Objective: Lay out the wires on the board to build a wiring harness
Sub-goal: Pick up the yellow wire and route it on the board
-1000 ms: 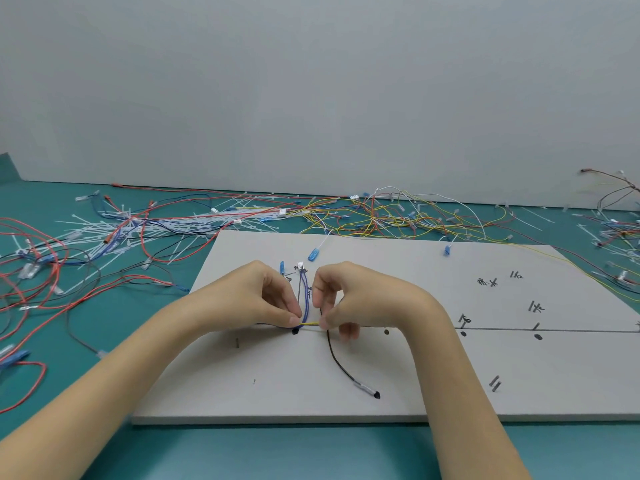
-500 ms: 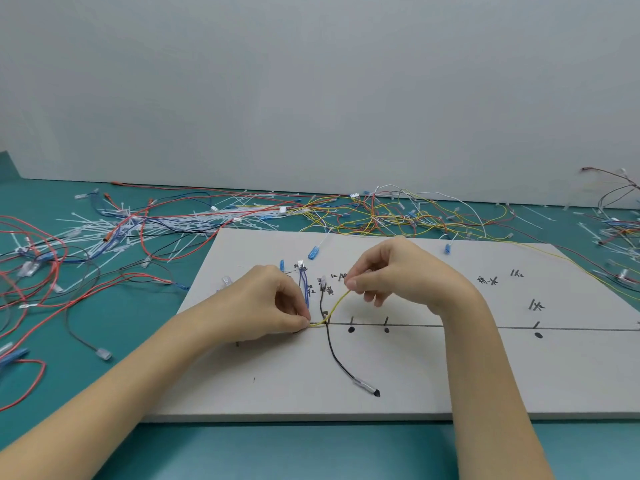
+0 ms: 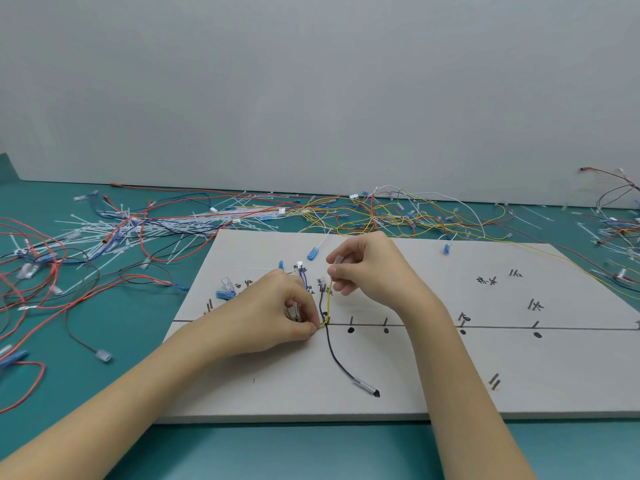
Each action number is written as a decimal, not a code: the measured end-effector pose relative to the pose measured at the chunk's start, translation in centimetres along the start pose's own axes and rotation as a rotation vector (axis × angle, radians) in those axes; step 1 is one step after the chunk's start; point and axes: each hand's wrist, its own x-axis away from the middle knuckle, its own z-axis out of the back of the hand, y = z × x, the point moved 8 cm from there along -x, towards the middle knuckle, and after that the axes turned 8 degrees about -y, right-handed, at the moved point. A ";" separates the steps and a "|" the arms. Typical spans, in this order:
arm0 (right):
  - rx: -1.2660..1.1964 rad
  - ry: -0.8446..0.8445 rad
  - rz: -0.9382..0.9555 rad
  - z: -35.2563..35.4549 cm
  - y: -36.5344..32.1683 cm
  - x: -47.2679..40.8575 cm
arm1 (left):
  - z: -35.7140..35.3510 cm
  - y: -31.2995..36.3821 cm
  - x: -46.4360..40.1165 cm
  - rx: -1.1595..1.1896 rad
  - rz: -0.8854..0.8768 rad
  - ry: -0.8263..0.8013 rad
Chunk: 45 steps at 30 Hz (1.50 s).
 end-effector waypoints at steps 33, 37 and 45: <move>0.414 0.019 -0.093 -2.3 2.9 -2.2 | 0.7 -0.4 -0.1 -0.065 -0.025 0.058; 0.360 0.047 -0.065 -2.1 2.3 -1.8 | 2.8 -1.4 0.0 -0.068 0.027 0.159; 0.322 0.032 -0.078 -2.2 2.1 -1.5 | 8.4 -7.5 1.1 -0.136 0.211 0.349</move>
